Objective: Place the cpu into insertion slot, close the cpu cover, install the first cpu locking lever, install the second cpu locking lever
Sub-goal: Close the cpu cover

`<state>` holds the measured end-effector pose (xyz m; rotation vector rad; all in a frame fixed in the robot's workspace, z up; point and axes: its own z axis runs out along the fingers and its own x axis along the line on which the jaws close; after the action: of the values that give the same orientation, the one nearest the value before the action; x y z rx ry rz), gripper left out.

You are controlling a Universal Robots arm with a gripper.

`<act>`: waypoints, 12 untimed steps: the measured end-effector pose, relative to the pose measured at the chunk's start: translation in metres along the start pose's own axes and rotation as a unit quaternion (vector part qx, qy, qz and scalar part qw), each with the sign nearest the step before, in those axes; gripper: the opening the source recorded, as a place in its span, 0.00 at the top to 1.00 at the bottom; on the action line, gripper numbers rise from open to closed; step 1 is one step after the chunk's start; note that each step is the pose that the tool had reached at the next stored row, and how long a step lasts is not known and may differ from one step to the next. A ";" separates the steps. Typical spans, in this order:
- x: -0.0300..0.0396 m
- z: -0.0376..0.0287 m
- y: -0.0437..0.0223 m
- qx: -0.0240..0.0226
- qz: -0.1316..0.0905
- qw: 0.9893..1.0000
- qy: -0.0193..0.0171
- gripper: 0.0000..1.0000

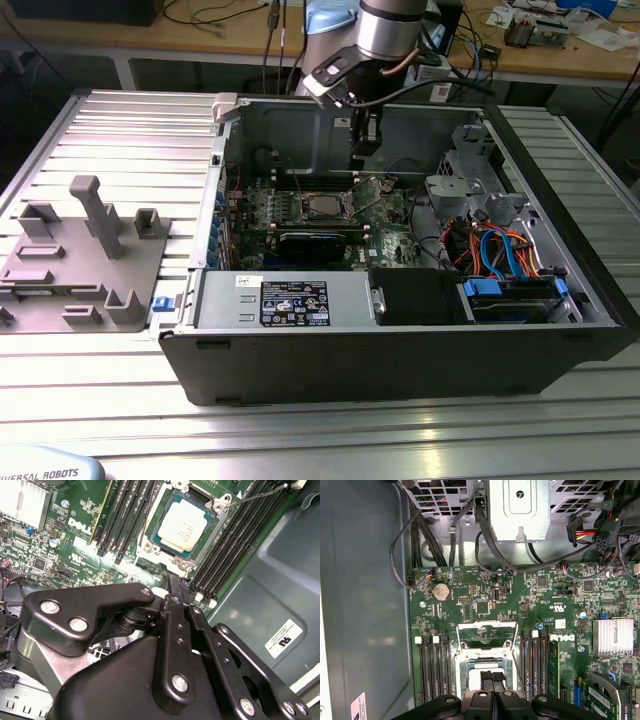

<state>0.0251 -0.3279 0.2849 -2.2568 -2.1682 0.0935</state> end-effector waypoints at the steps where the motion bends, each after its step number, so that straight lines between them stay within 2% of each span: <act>1: 0.0000 0.0000 0.0004 0.000 0.000 1.000 0.000 0.89; 12: 0.0002 -0.0002 0.0050 0.000 0.000 1.000 0.000 0.89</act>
<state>0.0301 -0.3279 0.2849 -2.2568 -2.1682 0.0935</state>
